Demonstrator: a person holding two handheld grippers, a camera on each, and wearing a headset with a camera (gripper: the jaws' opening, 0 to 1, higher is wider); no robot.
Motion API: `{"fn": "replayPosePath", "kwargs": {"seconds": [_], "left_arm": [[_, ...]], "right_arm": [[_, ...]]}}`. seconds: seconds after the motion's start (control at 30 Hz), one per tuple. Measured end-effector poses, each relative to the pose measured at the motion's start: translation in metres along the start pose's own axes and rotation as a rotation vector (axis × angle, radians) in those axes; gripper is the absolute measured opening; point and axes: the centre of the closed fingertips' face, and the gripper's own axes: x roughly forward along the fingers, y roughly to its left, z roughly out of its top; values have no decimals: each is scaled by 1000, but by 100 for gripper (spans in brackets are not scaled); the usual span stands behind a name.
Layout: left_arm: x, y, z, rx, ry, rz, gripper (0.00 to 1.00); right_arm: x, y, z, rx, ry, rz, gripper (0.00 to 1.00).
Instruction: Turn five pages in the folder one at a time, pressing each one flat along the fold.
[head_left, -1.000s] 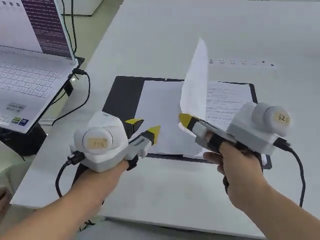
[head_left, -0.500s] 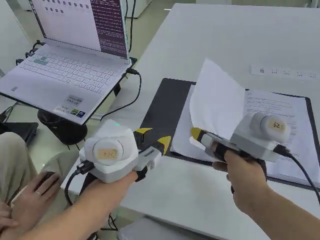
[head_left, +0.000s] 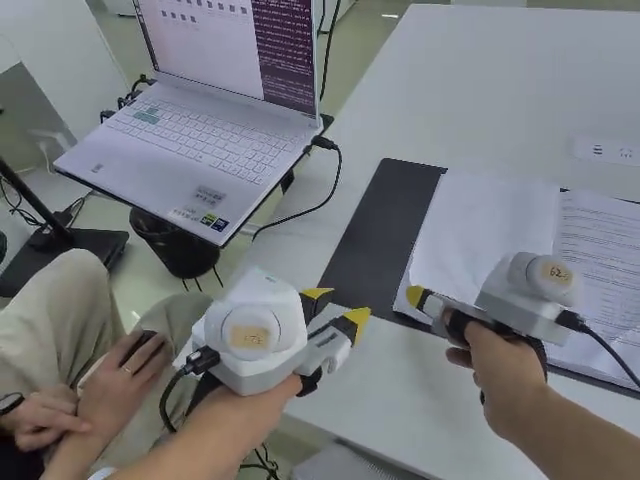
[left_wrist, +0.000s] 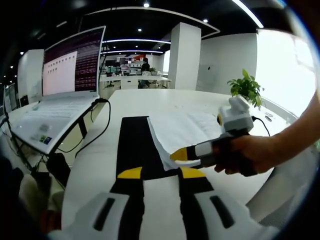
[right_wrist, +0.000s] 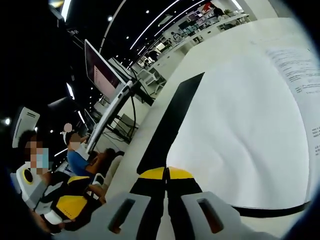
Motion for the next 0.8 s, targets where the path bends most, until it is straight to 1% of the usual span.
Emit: {"fn": "replayPosePath", "kwargs": {"seconds": [0.07, 0.1, 0.23, 0.27, 0.33, 0.37, 0.4, 0.43, 0.47, 0.53, 0.63, 0.67, 0.73, 0.77, 0.8], "left_arm": [[2, -1, -3, -4, 12, -2, 25], [3, -1, -5, -2, 14, -1, 25], [7, -3, -8, 2, 25, -5, 25], [8, -4, -9, -1, 29, -8, 25], [11, -4, -12, 8, 40, -8, 25], [12, -4, -13, 8, 40, -10, 25], [13, -4, -15, 12, 50, -10, 25], [14, -4, -16, 16, 54, -9, 25], [16, -4, -17, 11, 53, -13, 25], [19, -5, -17, 12, 58, -14, 25], [26, -10, -17, 20, 64, -31, 25], [31, -13, -17, 28, 68, -43, 25], [39, -19, -16, 34, 68, -61, 25], [45, -25, -15, 49, 72, -74, 25], [50, -29, -13, 53, 72, -85, 25]], "right_arm": [[3, -1, -2, 8, 7, 6, 0], [3, -1, -5, 4, 17, -2, 0], [3, -3, -6, 15, 18, 3, 0], [2, -2, -6, 20, 14, 17, 0], [0, -2, -5, 27, 11, 27, 1], [-1, 0, -4, 45, 9, 44, 2], [-3, 3, -4, 63, 8, 60, 4], [-5, 4, -3, 60, 4, 64, 6], [-8, 6, -2, 74, 0, 78, 8], [-12, 8, 1, 79, -10, 91, 12], [-25, 7, 9, 76, -31, 102, 11], [-31, 7, 13, 76, -38, 104, 11], [-41, 2, 19, 76, -48, 100, 7], [-48, -3, 25, 81, -64, 100, 5], [-53, -9, 28, 81, -72, 89, 4]]}}
